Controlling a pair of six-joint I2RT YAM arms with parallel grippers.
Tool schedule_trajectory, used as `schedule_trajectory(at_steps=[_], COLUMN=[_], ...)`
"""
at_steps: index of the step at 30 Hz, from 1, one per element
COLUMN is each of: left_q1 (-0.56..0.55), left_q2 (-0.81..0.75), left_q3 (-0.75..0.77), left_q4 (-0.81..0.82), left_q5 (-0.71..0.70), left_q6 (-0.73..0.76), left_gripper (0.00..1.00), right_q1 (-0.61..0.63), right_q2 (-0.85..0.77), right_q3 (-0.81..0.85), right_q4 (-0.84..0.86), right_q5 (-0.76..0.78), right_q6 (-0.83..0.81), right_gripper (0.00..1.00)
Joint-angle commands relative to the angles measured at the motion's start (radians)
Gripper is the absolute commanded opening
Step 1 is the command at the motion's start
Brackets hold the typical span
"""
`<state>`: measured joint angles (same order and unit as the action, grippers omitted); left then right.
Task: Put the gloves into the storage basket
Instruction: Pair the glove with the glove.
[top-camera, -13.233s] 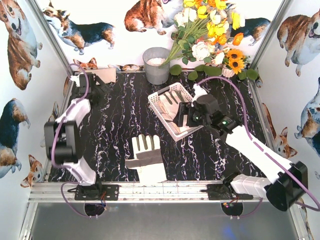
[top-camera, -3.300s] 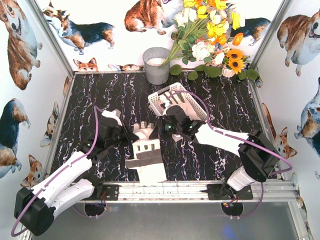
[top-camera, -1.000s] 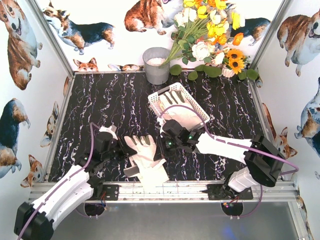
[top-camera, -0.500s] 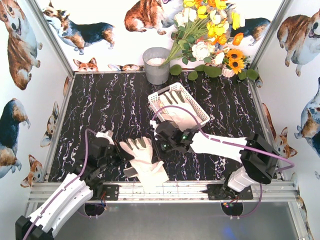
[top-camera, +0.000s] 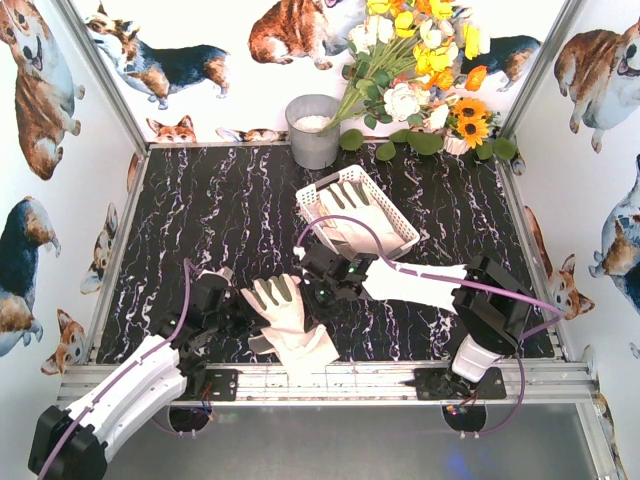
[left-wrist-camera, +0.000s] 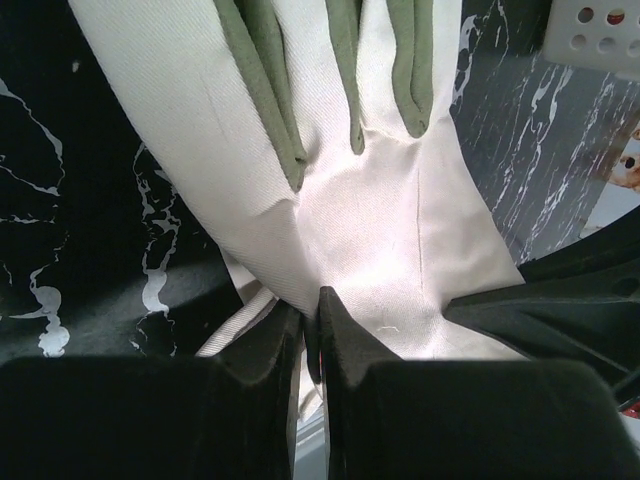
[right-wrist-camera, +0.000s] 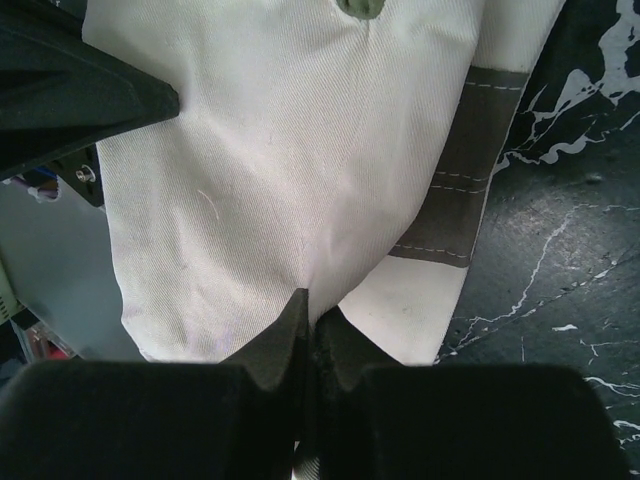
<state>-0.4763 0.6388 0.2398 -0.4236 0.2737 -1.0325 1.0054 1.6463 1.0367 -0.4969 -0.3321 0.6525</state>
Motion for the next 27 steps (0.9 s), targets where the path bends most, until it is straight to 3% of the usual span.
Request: schedule_trajectory(at_steps=[1, 12, 15, 19, 24, 27], left_q1=[0.010, 0.010, 0.010, 0.009, 0.010, 0.010], left_q2=[0.023, 0.059, 0.075, 0.083, 0.063, 0.037], left_q3=[-0.023, -0.059, -0.068, -0.055, 0.015, 0.040], left_q4=[0.014, 0.120, 0.148, 0.139, 0.024, -0.005], left_q5=[-0.024, 0.014, 0.025, 0.024, -0.028, -0.052], left_q6=[0.018, 0.023, 0.021, 0.038, 0.090, 0.097], left_gripper=[0.04, 0.08, 0.11, 0.18, 0.29, 0.28], right_q1=[-0.001, -0.001, -0.001, -0.001, -0.001, 0.000], right_q2=[0.025, 0.025, 0.021, 0.024, 0.011, 0.004], right_q3=[0.050, 0.063, 0.063, 0.060, 0.054, 0.051], right_q4=[-0.094, -0.120, -0.121, -0.120, -0.127, -0.134], right_q5=[-0.004, -0.024, -0.025, -0.026, -0.005, 0.002], right_q6=[-0.017, -0.018, -0.017, -0.014, -0.004, 0.000], right_gripper=[0.00, 0.21, 0.20, 0.06, 0.05, 0.02])
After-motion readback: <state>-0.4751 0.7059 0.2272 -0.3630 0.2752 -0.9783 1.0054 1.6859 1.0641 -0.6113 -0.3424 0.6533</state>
